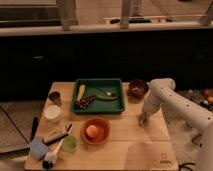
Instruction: Place towel in table surface
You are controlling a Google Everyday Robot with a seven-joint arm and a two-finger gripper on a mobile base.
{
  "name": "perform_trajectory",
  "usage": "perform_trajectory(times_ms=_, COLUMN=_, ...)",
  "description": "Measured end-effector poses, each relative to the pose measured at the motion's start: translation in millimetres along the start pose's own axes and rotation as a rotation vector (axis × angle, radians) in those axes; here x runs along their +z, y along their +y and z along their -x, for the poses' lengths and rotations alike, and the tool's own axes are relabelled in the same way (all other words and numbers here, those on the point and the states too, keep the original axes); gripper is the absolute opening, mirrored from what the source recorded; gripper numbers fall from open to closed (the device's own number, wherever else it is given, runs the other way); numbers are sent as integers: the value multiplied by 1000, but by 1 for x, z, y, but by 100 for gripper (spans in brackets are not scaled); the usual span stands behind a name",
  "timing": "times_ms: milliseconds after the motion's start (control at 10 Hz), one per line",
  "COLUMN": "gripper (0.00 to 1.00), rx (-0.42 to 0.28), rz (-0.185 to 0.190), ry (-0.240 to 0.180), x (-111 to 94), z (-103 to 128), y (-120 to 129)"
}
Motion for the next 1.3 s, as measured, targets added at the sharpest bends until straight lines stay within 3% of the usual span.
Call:
perform_trajectory(times_ms=500, gripper=0, rx=-54, rz=-62, ry=18, x=-79, z=-3, y=5)
perform_trajectory(times_ms=1000, gripper=0, rx=-150, rz=-82, ry=22, x=-100, z=12, y=5)
perform_trajectory(times_ms=1300, gripper=0, rx=-255, rz=-114, ry=29, x=-124, z=35, y=15)
